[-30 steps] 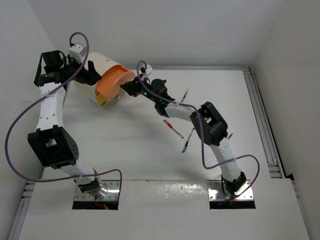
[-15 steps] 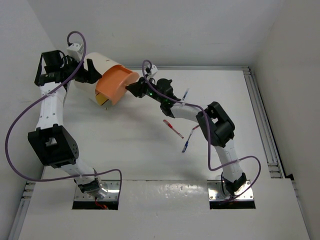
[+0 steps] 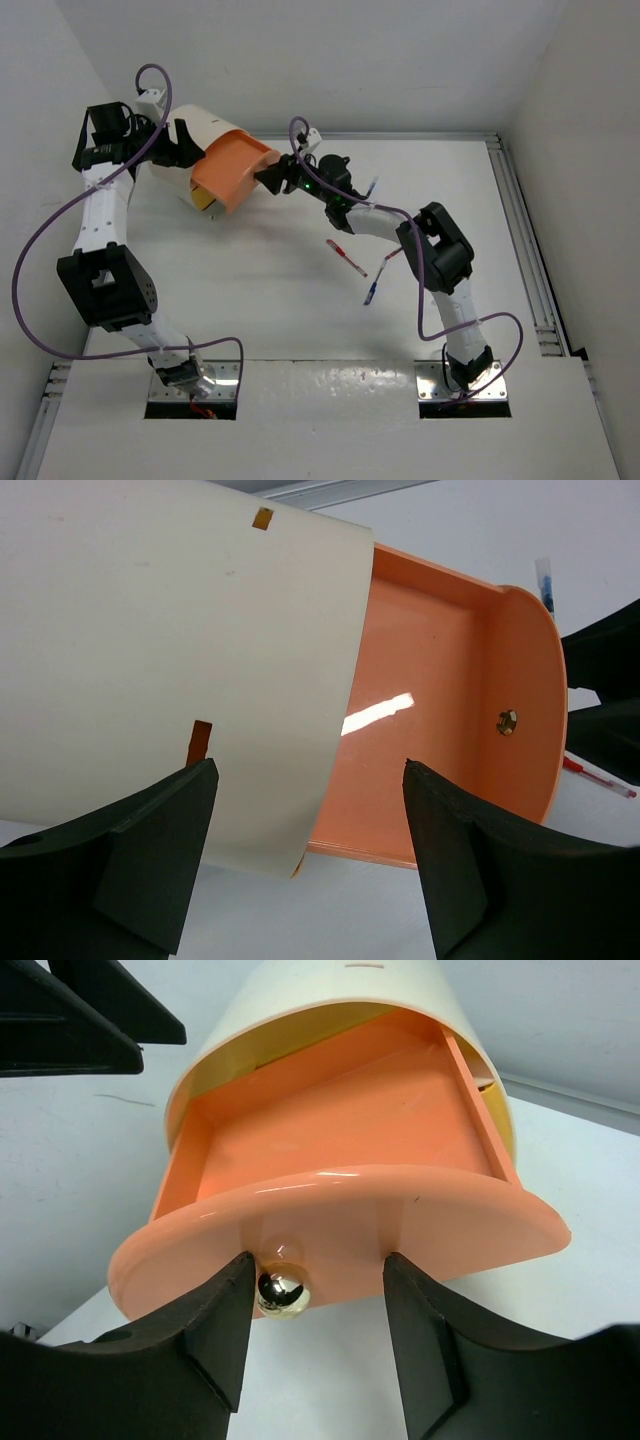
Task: Sort the stationery into containers
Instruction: Open the drawer in the storage box.
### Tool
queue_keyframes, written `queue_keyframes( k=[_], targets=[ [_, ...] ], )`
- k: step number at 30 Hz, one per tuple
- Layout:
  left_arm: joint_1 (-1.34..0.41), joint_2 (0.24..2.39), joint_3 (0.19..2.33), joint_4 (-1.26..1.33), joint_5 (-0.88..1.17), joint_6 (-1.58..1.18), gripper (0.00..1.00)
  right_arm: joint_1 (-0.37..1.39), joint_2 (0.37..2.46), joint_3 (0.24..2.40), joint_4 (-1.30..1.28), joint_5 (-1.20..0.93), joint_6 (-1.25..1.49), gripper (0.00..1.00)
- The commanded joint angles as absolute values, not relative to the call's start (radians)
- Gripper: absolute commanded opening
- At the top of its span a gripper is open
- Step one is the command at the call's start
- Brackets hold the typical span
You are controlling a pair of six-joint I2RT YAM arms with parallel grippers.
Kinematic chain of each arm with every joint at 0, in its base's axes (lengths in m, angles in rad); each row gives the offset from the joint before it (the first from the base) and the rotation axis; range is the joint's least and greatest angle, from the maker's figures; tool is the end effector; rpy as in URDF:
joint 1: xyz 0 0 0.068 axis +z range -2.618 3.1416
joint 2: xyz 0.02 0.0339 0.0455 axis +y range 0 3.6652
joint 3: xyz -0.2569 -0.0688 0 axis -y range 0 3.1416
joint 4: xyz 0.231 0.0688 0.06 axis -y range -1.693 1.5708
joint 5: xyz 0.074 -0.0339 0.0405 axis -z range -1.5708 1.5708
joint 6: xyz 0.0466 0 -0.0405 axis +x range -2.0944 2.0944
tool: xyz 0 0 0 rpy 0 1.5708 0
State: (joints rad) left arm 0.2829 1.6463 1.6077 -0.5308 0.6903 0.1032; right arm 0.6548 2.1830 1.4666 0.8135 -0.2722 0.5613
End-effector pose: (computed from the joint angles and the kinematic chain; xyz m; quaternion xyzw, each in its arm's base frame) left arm 0.3589 0.0734 0.3614 0.0877 0.8368 -0.2046 0.5003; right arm 0.3886 0.3142 0.2288 -0.1315 0.6603 0.4940 0.5501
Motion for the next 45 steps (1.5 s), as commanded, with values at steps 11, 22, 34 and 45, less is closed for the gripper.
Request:
queue_keyframes(
  k=[11,22,34,45],
  targets=[
    [0.290,1.641,1.664,-0.525,0.696,0.095,0.81,0.670,2.181,1.537,0.835,-0.285,0.540,0.48],
    [0.290,1.632,1.647,-0.535,0.699,0.118,0.81,0.698,2.214,1.597,0.828,-0.265,0.537,0.48],
    [0.290,1.626,1.678,-0.523,0.727,0.081,0.81,0.646,2.051,1.393,0.821,-0.307,0.486,0.64],
    [0.291,1.600,1.738,-0.584,0.742,0.087,0.81,0.583,1.826,1.143,0.618,-0.409,0.315,0.62]
  ],
)
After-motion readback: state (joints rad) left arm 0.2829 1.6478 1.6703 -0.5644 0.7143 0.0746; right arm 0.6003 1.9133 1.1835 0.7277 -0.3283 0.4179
